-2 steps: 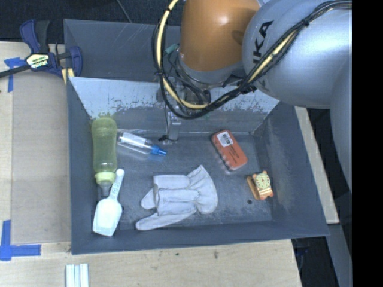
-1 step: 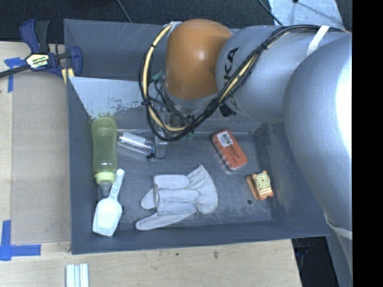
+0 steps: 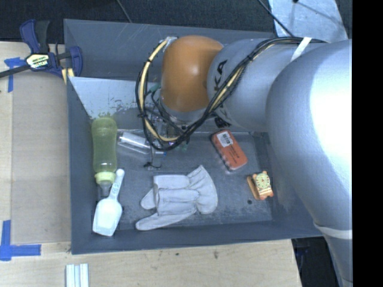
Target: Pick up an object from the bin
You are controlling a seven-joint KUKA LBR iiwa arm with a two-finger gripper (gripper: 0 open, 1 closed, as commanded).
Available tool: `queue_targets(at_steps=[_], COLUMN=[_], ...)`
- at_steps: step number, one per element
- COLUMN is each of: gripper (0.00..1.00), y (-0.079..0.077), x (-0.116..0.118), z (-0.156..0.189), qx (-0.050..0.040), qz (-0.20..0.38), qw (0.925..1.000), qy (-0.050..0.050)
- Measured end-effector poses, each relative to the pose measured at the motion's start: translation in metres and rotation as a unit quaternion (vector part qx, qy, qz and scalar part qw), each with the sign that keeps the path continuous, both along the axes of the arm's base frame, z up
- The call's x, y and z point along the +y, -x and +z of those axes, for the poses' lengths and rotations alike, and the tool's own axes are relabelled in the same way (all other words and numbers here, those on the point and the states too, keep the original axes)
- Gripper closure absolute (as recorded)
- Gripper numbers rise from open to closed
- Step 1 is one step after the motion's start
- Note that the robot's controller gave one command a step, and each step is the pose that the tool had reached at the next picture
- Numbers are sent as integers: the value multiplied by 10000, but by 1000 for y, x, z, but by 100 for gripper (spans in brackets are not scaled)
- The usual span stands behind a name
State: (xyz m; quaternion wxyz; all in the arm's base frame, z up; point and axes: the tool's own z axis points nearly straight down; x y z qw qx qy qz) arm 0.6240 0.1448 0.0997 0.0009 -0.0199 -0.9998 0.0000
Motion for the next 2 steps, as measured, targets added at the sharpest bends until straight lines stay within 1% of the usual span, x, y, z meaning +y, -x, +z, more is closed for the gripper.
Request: queue_targets(at_steps=[1,2], gripper=[0,0], y=[11,11], x=[7,9], z=[38,-32], qx=[-34,-11], qz=[-769,-587], qw=[9970,9983], qy=[-8,4])
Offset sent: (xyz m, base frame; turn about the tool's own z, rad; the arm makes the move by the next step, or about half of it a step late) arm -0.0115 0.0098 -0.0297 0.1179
